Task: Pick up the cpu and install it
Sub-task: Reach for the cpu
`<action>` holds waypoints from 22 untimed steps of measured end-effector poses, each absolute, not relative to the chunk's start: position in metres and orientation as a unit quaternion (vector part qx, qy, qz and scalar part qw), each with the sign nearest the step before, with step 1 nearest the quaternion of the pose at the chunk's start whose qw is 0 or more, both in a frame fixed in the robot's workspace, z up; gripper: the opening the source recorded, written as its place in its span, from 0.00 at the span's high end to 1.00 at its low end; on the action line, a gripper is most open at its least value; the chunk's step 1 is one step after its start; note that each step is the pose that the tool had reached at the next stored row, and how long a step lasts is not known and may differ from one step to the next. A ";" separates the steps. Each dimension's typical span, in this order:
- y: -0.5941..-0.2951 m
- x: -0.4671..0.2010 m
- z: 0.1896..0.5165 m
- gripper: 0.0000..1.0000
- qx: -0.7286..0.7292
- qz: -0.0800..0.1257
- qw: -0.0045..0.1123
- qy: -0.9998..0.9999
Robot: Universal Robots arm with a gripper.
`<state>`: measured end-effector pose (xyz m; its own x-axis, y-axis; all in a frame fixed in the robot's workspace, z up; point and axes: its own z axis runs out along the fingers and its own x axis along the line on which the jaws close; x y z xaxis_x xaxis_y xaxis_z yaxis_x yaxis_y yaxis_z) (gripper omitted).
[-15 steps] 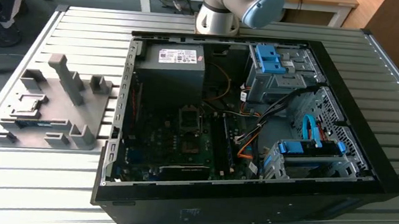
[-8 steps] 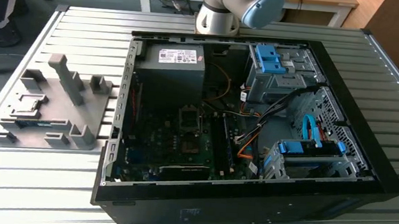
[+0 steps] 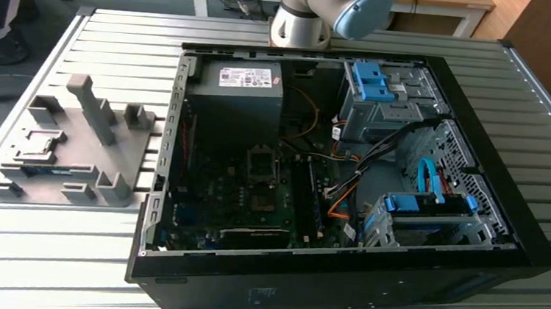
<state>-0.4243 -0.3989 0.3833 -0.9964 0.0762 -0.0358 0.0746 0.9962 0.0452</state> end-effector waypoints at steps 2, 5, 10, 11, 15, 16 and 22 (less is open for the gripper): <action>-0.399 -0.425 0.383 0.90 0.038 0.022 0.019 0.999; -0.399 -0.426 0.381 0.90 0.038 0.022 0.019 0.999; -0.399 -0.428 0.378 0.90 0.038 0.022 0.019 0.999; -0.399 -0.428 0.377 0.90 0.038 0.022 0.019 0.999; -0.399 -0.430 0.375 0.90 0.038 0.022 0.019 0.999; -0.399 -0.431 0.375 0.90 0.038 0.022 0.019 0.999; -0.399 -0.433 0.373 0.90 0.038 0.022 0.019 0.999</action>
